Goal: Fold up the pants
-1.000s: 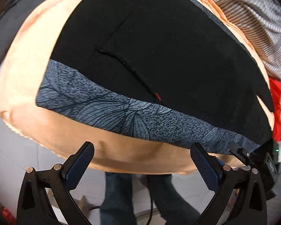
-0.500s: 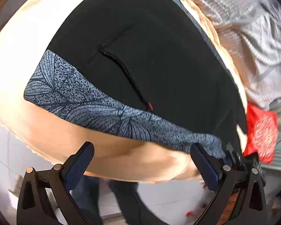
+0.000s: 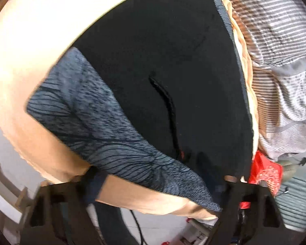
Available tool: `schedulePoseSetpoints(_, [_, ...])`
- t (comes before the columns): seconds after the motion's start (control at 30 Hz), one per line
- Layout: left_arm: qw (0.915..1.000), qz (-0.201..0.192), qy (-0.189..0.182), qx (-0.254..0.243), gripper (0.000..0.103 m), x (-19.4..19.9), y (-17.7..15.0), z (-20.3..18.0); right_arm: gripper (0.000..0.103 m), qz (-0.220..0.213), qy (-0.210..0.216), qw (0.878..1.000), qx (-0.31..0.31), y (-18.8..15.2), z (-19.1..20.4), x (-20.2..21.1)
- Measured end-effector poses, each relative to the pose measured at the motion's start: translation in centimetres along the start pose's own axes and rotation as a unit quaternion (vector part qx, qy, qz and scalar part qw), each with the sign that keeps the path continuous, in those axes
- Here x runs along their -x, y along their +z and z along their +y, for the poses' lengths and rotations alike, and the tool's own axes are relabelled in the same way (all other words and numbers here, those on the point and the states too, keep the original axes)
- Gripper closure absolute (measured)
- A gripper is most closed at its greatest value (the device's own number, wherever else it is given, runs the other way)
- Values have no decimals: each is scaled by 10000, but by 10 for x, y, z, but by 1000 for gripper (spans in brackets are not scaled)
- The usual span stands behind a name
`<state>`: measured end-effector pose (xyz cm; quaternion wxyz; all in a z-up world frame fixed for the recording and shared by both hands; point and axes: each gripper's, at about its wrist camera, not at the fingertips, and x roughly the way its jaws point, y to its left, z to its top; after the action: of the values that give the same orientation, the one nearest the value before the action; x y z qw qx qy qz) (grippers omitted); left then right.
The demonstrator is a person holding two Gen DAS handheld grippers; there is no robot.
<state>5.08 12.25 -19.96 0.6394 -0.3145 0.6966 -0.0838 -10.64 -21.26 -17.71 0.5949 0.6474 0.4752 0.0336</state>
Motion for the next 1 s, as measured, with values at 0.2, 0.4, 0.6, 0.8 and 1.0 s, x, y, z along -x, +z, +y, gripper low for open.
schedulePoseSetpoints(0.2, [9992,-92,-28,-378,89,18,7,1,95,48,-236,9997,102,-1,3,0])
schedulePoseSetpoints(0.4, [9928,-386,301,-1089,89,49,0,-36,96,268,-278,9990,242,14,23,9])
schedulePoseSetpoints(0.6, [9848,-493,434,-1610,89,73,17,-105,96,690,-361,9942,737,67,81,17])
schedulePoseSetpoints(0.8, [9767,-733,385,-1980,89,63,75,-179,96,1111,-628,9888,778,145,118,-2])
schedulePoseSetpoints(1.0, [9650,-940,759,-2327,89,7,138,-224,96,1369,-923,9848,533,227,111,-44])
